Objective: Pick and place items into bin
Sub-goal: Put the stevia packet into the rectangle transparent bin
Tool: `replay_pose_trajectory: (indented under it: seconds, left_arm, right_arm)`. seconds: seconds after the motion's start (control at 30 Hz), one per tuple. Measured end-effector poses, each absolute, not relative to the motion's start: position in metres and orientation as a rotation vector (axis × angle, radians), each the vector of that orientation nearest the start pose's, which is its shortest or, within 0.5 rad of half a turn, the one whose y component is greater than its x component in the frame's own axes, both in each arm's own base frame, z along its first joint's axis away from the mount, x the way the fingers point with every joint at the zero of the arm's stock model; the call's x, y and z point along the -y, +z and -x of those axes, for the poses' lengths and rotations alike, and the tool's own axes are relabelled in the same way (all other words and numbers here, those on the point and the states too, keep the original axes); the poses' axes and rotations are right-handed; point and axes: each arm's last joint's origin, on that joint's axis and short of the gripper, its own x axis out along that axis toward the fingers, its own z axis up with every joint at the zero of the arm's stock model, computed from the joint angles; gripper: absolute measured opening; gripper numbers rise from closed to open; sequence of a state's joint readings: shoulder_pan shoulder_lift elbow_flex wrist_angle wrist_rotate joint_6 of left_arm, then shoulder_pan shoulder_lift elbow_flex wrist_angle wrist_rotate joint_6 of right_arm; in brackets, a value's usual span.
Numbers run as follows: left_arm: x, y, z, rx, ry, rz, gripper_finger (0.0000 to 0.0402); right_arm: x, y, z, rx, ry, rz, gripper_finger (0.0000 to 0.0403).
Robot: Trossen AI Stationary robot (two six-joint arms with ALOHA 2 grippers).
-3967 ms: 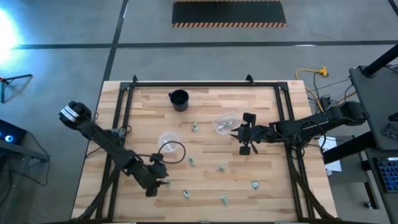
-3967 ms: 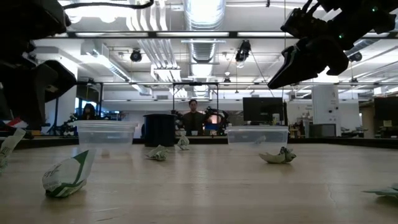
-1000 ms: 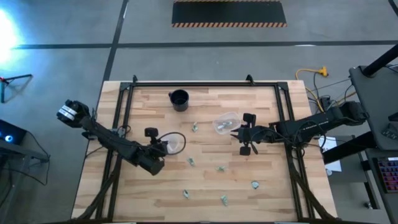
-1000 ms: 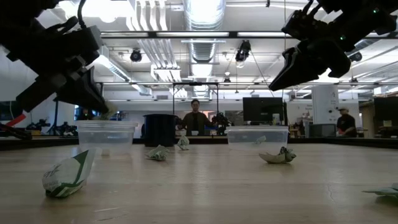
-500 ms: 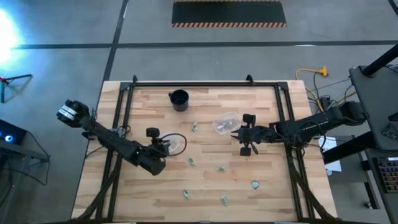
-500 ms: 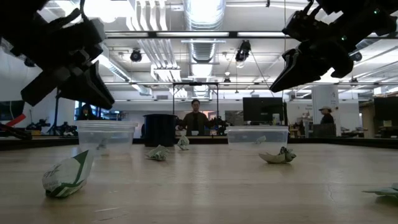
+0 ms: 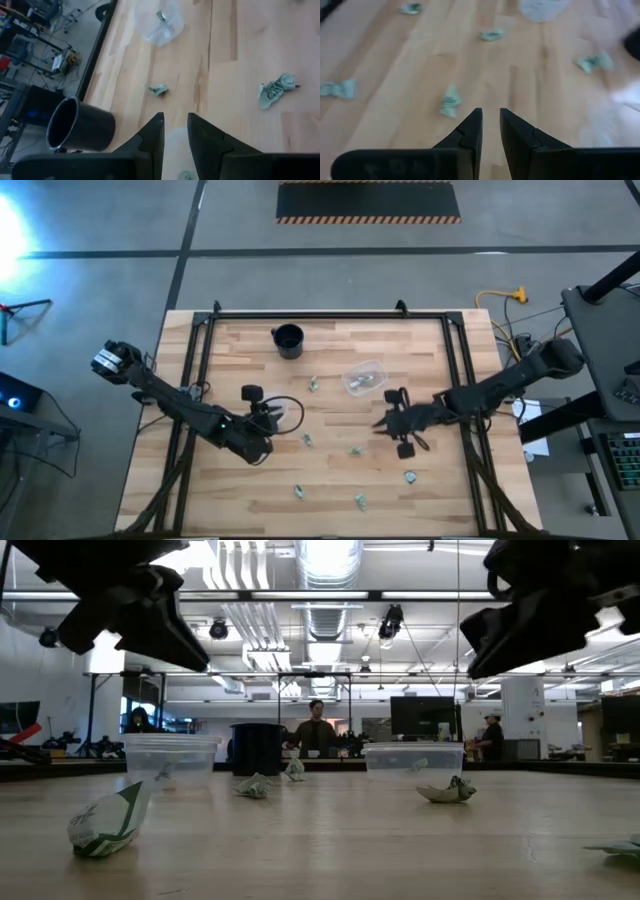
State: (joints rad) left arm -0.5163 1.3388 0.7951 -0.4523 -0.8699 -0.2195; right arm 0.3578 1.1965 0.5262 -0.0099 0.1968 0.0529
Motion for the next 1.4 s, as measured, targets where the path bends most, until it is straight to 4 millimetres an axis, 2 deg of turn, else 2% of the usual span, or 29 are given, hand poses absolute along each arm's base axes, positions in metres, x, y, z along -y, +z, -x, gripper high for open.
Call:
replay_pose_trajectory:
  seconds: [0.27,0.53,0.93,1.17,1.4]
  left_arm:
    - [0.103,0.215,-0.227,-0.711,0.410,-0.428,0.0068]
    - [0.103,0.215,-0.227,-0.709,0.412,-0.428,0.0068]
    - [0.102,0.215,-0.226,-0.708,0.426,-0.438,0.0068]
    - [0.102,0.214,-0.226,-0.709,0.425,-0.440,0.0068]
    - [0.102,0.214,-0.226,-0.710,0.425,-0.441,0.0068]
  right_arm:
    - [-0.094,0.166,-0.223,-0.699,0.151,0.087,0.0056]
    - [-0.101,0.134,-0.242,-0.731,0.122,0.098,0.0072]
    - [-0.107,0.134,-0.251,-0.735,0.162,0.048,0.0155]
    - [-0.110,0.114,-0.257,-0.805,0.153,0.075,0.0162]
    - [-0.113,0.110,-0.264,-0.789,0.157,0.073,0.0161]
